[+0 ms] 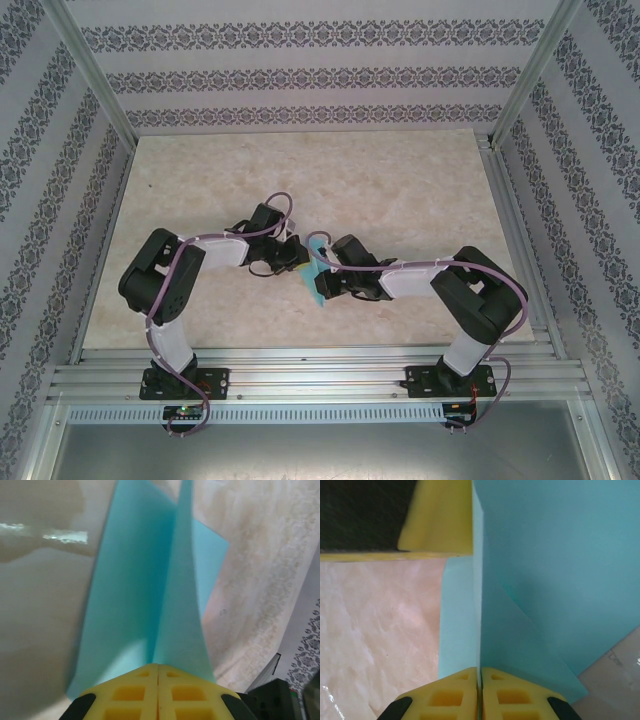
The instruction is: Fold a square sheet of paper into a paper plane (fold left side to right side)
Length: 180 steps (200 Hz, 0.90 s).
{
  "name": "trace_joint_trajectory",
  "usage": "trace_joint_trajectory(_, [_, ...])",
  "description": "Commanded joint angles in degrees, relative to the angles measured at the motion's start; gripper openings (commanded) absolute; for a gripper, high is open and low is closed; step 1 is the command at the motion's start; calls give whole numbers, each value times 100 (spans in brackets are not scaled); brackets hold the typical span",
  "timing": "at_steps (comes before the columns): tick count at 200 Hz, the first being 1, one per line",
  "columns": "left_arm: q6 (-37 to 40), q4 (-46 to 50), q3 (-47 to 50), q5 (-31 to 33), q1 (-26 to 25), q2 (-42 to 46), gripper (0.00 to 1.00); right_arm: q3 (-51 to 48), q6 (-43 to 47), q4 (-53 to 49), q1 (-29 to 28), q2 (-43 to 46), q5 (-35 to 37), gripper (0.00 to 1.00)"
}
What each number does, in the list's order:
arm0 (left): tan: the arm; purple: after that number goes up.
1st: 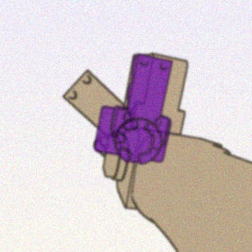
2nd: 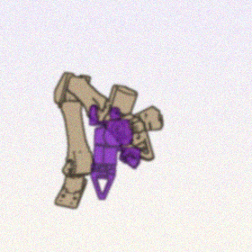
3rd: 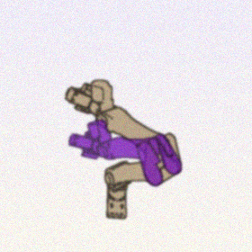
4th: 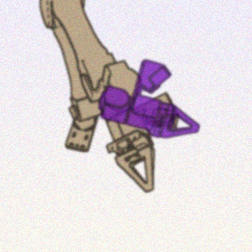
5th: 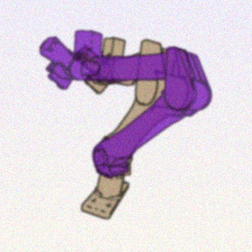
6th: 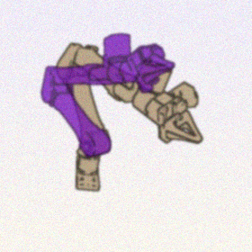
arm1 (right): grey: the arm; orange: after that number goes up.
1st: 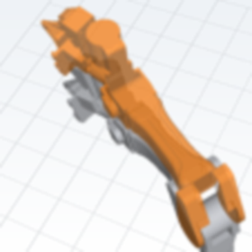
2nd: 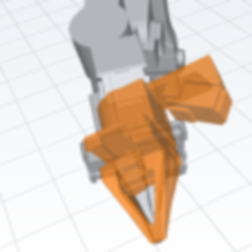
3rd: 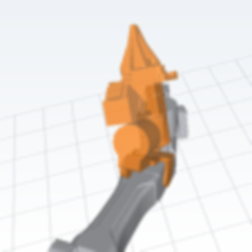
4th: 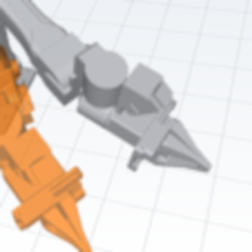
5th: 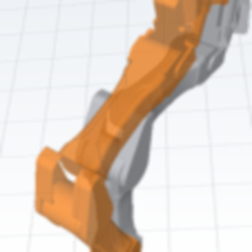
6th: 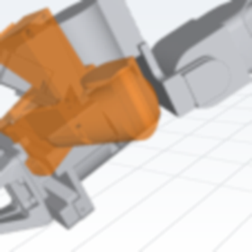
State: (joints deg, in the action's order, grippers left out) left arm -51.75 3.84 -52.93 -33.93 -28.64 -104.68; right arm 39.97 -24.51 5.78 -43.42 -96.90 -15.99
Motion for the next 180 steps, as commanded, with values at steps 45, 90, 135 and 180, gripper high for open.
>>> trace_joint_trajectory(45, [-125, -306, -50, 183, -234, -275, 8, 8, -409, 152, 266, 84, -484, 17])
trace_joint_trajectory(90, [-142, -305, -60, 317, -334, -413, 8, 324, -434, -188, 311, 84, -468, 26])
trace_joint_trajectory(135, [-59, -178, -25, 413, -330, -412, 8, 568, -422, -398, 367, 27, -381, 32])
trace_joint_trajectory(180, [-22, -121, -25, 445, -334, -399, 7, 748, -421, -473, 463, -39, -404, 33])
